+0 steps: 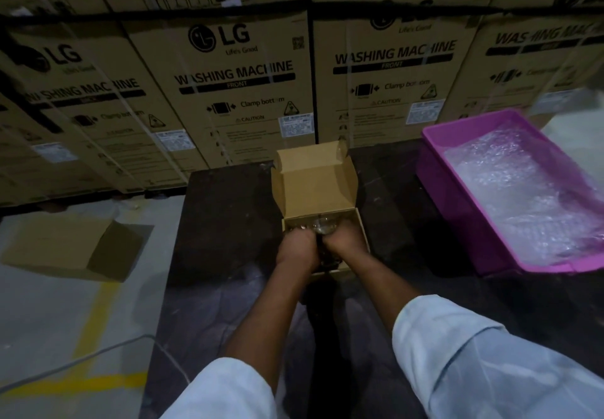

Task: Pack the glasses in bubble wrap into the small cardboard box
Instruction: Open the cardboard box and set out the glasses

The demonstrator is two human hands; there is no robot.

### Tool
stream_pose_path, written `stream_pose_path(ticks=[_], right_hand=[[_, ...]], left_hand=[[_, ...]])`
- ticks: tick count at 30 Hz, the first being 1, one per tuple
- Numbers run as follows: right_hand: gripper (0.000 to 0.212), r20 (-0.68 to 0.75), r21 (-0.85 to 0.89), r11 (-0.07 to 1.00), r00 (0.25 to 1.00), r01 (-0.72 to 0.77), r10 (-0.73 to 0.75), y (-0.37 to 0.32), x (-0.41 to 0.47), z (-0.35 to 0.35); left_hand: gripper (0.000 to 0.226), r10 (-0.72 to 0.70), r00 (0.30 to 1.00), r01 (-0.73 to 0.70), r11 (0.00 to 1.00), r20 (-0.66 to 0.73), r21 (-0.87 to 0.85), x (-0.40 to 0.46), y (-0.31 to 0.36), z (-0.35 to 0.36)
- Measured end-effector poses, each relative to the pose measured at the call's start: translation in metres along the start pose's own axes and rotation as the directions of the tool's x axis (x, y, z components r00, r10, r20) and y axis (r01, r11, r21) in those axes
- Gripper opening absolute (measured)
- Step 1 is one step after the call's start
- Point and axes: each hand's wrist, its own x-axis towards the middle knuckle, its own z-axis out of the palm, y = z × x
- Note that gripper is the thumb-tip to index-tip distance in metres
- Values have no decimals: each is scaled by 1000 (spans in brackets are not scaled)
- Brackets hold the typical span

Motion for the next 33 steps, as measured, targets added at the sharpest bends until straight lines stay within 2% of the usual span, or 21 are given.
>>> stream_pose_path(ticks=[9, 10, 14, 17, 21, 23, 27, 33], right_hand=[[34, -7, -24, 999, 999, 32, -32, 2, -7, -9], [38, -21, -39, 998, 998, 52, -53, 1, -12, -11], [75, -180, 12, 977, 961, 214, -208, 8, -37, -24], [75, -326, 89, 942, 903, 325, -281, 23, -66, -42], [70, -515, 114, 921, 815, 373, -267, 63, -101, -69], [69, -563, 163, 924, 802, 345, -200, 91, -116, -80], [71, -573, 165, 962, 815, 219, -88, 143, -139, -95], [70, -576, 192, 971, 817, 141, -5, 178, -153, -90]], left_hand=[[34, 89, 995, -96, 985, 49, 146, 4, -10, -4], [34, 98, 994, -105, 982, 52, 155, 4, -11, -5], [30, 125, 990, -134, 974, 61, 181, 4, -13, -5], [30, 169, 984, -177, 967, 60, 183, 6, -16, -4], [35, 215, 975, -223, 944, 60, 241, 7, -20, -3], [37, 232, 970, -244, 935, 76, 256, 9, -20, -4], [48, 284, 947, -317, 898, 148, 304, 12, -24, -8], [57, 289, 934, -348, 873, 212, 342, 15, -28, -14]])
